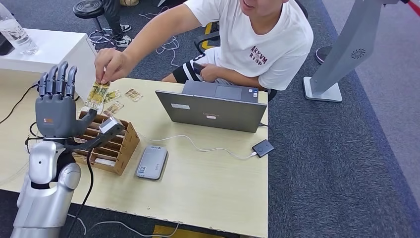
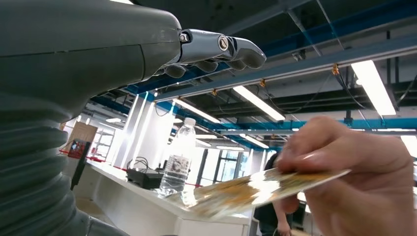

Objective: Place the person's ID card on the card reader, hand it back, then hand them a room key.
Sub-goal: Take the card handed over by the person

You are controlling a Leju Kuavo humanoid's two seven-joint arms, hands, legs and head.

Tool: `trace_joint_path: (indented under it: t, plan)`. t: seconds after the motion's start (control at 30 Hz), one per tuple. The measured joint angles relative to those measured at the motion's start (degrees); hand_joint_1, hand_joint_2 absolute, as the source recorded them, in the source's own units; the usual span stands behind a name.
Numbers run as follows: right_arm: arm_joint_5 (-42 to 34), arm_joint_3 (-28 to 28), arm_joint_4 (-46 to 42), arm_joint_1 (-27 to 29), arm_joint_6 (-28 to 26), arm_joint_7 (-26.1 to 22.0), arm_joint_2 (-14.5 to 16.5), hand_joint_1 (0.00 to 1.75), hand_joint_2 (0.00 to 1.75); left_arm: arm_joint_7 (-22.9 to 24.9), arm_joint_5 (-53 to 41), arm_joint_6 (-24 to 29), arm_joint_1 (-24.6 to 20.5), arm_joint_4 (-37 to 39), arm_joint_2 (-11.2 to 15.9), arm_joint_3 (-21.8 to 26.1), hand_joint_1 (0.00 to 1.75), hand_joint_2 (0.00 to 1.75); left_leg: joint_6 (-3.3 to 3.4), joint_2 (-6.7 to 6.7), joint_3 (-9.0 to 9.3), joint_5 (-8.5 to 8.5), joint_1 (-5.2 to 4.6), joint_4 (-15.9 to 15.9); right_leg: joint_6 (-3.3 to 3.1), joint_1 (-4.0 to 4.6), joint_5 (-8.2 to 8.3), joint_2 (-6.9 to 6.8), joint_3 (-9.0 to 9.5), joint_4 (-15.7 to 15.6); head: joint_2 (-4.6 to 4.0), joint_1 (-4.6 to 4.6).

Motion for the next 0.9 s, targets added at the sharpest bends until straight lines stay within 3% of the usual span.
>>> trace_joint_path:
  t: [0.27,0.33,0.4,0.47,0.9]
  plan:
    - [0.47,0.30,0.00,0.02,0.17,0.70,0.00,0.00,1.75,2.44,-1.31,-1.37,-3.31,5.59,1.10,-6.44,0.00,1.75,0.00,0.14,-0.08,-0.02,-0.01,0.00,0.00,0.00,0.00,0.14,-0.14,-0.01,0.00,-0.01]
    - [0.50,0.31,0.00,0.04,0.19,0.77,0.00,0.00,1.75,2.69,-1.21,-1.38,-3.33,6.04,1.34,-7.03,0.11,1.75,0.00,0.16,-0.09,-0.02,-0.01,0.00,0.00,0.01,0.00,0.15,-0.16,0.00,0.00,-0.01]
    - [0.53,0.31,0.00,0.05,0.20,0.71,0.00,0.00,1.75,2.75,-0.85,-1.44,-3.30,6.33,1.60,-7.44,0.99,1.75,0.00,0.16,-0.10,-0.02,0.00,0.00,0.00,0.01,-0.01,0.15,-0.17,0.00,0.00,-0.01]
    - [0.54,0.31,0.00,0.07,0.21,0.63,0.00,0.00,1.75,2.76,-0.34,-1.56,-3.27,6.48,1.82,-7.74,1.75,1.75,0.00,0.16,-0.11,-0.02,0.00,-0.01,0.00,0.01,-0.01,0.15,-0.18,0.00,0.00,-0.01]
    - [1.32,0.33,0.00,0.14,0.18,0.64,0.00,0.00,1.75,2.59,1.75,-2.80,-3.18,6.98,2.40,-9.06,1.75,1.75,0.00,0.16,-0.16,-0.02,-0.01,0.00,0.01,0.01,0.00,0.15,-0.20,-0.01,0.00,-0.01]
